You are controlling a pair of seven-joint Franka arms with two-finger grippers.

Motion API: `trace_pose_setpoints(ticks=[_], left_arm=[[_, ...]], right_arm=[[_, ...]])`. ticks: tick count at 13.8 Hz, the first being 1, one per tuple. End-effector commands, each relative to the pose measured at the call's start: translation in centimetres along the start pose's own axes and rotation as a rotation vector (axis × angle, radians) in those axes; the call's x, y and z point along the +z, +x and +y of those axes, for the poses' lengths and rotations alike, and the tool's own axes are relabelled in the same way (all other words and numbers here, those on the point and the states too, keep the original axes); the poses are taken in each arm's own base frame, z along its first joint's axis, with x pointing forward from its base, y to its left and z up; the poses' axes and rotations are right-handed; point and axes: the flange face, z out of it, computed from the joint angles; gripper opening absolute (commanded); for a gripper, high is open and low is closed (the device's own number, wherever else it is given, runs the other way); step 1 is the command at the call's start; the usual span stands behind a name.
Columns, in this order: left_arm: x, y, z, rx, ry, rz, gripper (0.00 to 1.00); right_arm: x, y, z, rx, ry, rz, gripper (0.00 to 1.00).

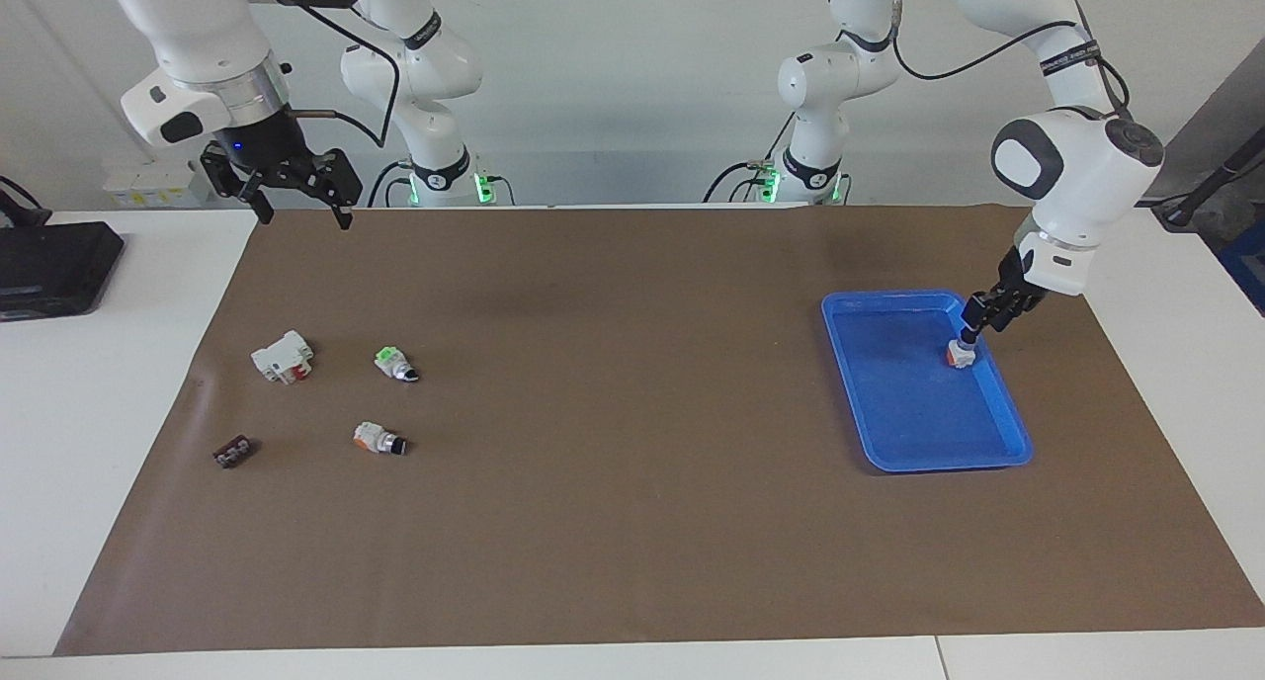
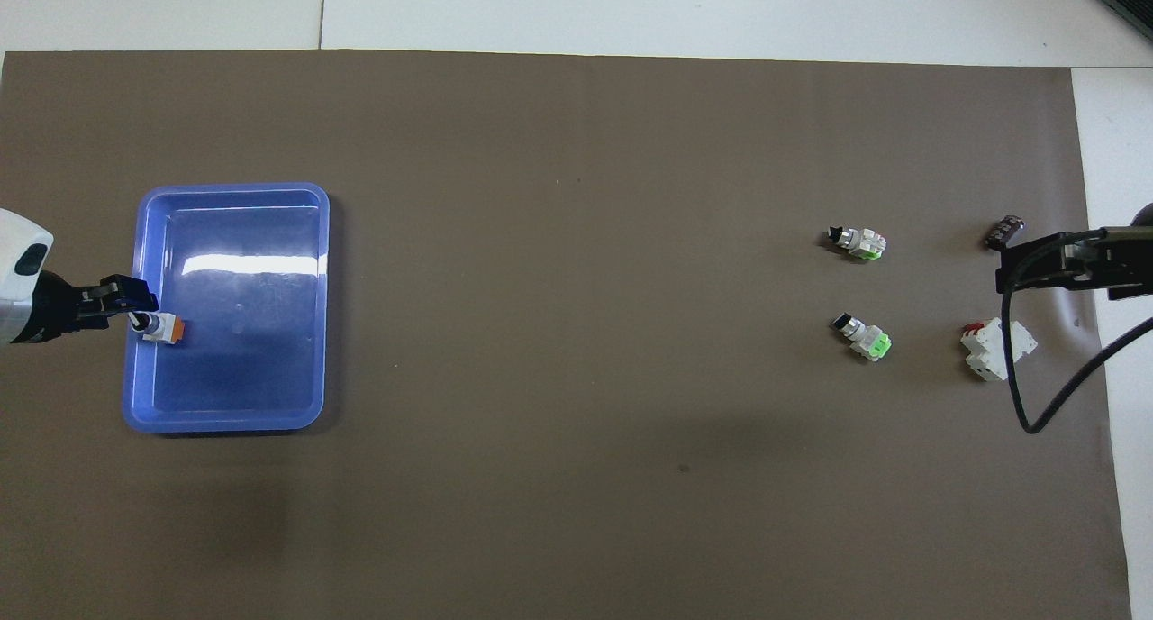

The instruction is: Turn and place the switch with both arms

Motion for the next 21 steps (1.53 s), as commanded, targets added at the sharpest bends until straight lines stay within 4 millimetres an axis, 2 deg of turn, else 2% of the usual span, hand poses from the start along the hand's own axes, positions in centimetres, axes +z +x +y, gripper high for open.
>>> trace_pose_setpoints(ticks=[1, 3, 5, 8, 9, 10, 12, 15, 16, 17, 21], left_arm=[[-3.3, 3.1, 2.7, 0.06, 0.003, -0.031, 0.77], [-5.1, 4.8, 5.7, 0.156, 0.071, -0.051, 0.79], [-6.2, 4.8, 10.6, 0.269, 0.126, -0.055, 0.79], [-8.2, 4.8, 16.3, 0.345, 0.107, -0.077, 0.78], [-9.1, 4.7, 17.3, 0.351, 0.094, -0.092, 0.78], [-10.4, 4.6, 17.8, 0.351, 0.083, -0.116, 0.77], [-14.5, 4.7, 18.2, 0.347, 0.054, -0.124, 0.77], [-17.1, 4.0, 17.7, 0.341, 0.061, -0.151, 0.8], [-18.5, 3.7, 17.5, 0.349, 0.068, -0.116, 0.92], [-21.0, 2.6, 17.2, 0.38, 0.061, -0.07, 1.0], [-23.5, 0.8, 16.7, 0.381, 0.055, -0.05, 1.0]], right_arm=[[-0.3, -0.3, -0.3, -0.025, 0.007, -0.008, 1.0], [-0.3, -0.3, -0.6, -0.028, 0.007, -0.005, 1.0], [-0.4, -0.5, -0.5, -0.028, 0.005, -0.02, 1.0], [-0.3, -0.9, 0.0, -0.016, 0.03, -0.064, 1.0], [-0.2, -1.1, 0.1, -0.012, 0.039, -0.077, 1.0], [-0.3, -1.2, 0.3, -0.01, 0.043, -0.079, 1.0], [-0.6, -1.4, 0.4, -0.016, 0.044, -0.078, 1.0], [-0.7, -1.7, 0.3, -0.017, 0.044, -0.076, 1.0], [-0.8, -1.9, 0.3, -0.016, 0.045, -0.075, 1.0], [-0.8, -1.9, 0.3, -0.014, 0.045, -0.075, 1.0], [-0.9, -1.9, 0.1, -0.014, 0.045, -0.069, 1.0]])
